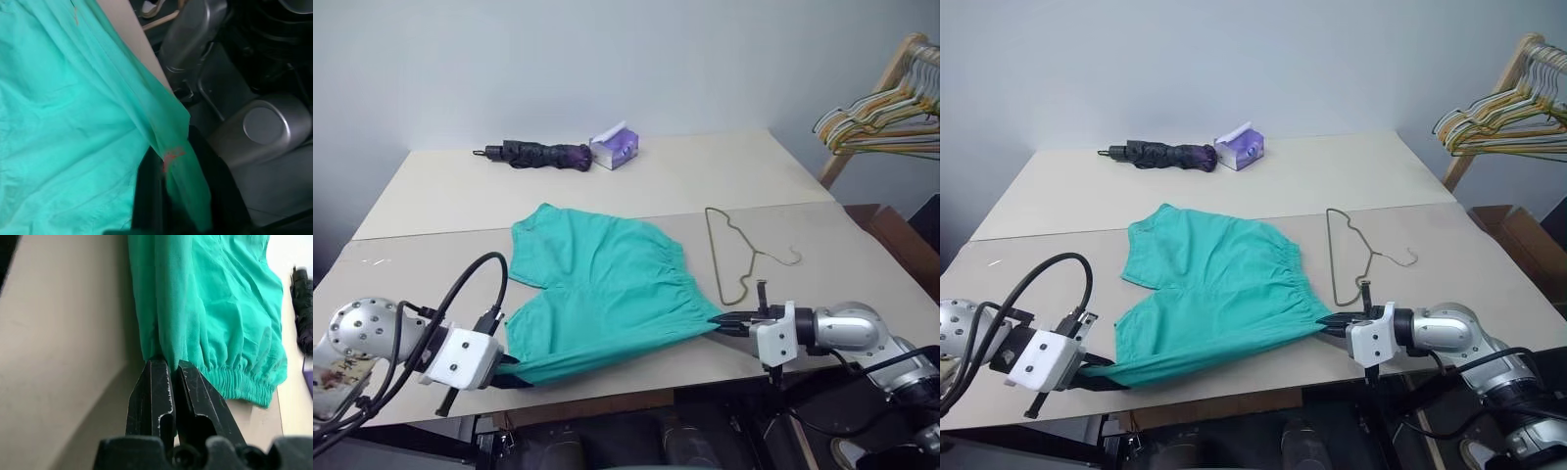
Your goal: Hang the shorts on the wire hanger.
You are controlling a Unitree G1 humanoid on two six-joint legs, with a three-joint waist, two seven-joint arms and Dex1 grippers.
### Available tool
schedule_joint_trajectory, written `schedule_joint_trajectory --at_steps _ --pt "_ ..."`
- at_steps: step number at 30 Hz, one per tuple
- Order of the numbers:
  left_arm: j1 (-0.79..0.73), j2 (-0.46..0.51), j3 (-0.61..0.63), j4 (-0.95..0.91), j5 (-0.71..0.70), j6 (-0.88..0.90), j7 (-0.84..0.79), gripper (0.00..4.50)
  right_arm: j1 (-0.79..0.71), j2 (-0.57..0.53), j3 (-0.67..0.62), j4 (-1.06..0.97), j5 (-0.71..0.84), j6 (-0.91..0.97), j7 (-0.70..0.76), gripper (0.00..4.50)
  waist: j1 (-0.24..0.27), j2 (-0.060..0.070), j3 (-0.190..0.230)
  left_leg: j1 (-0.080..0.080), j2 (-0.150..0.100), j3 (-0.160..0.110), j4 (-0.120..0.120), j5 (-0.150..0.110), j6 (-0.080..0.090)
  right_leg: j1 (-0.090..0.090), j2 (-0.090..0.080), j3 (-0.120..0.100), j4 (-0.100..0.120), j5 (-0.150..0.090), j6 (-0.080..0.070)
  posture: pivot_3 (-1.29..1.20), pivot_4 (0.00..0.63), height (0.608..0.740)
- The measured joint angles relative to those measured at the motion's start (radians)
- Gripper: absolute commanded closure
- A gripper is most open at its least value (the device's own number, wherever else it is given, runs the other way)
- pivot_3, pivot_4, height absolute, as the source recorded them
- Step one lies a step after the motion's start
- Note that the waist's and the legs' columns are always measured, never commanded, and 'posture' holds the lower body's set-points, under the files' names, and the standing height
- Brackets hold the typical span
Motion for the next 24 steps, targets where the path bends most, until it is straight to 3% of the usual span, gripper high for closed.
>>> schedule_joint_trajectory --at_steps 6,9,11,18,24 --pt "-0.004 -0.01 0.027 0.047 -0.027 0.002 -0.064 1.25 0.045 -0.045 -0.033 -0.104 0.078 0.154 0.104 1.86 0.002 -0.002 0.004 0.0 0.001 0.001 0.0 0.0 0.0 -0.001 0.001 0.0 0.0 0.0 0.0 -0.07 0.075 0.74" --pt "-0.096 -0.013 0.041 0.089 -0.094 0.058 -0.089 0.26 0.069 -0.08 -0.059 -0.163 0.158 0.248 0.17 0.78 0.007 -0.005 0.01 -0.001 0.001 0.001 0.001 0.0 0.0 -0.001 0.001 0.0 0.0 0.0 0.0 -0.07 0.074 0.74" --pt "-0.186 -0.017 0.044 0.126 -0.136 0.113 -0.104 0.0 0.094 -0.108 -0.091 -0.203 0.202 0.316 0.205 0.03 0.009 -0.005 0.01 -0.001 0.001 0.001 0.001 0.0 0.0 -0.001 0.001 0.0 -0.001 0.0 0.0 -0.08 0.072 0.74" --pt "-0.432 -0.097 0.054 0.204 -0.26 0.323 -0.093 0.0 0.123 -0.156 -0.255 -0.286 0.399 0.774 0.196 0.03 -0.002 -0.005 0.012 -0.003 0.004 0.001 0.001 -0.001 -0.001 -0.002 0.004 0.0 -0.001 0.0 0.001 -0.1 0.06 0.74" --pt "-0.536 -0.224 0.051 0.197 -0.274 0.426 0.021 0.0 0.056 -0.069 -0.298 -0.308 0.409 1.093 0.042 0.03 -0.006 -0.006 0.012 -0.003 0.004 0.001 0.001 -0.001 -0.001 -0.003 0.007 0.002 -0.001 0.001 0.002 -0.11 0.057 0.74"
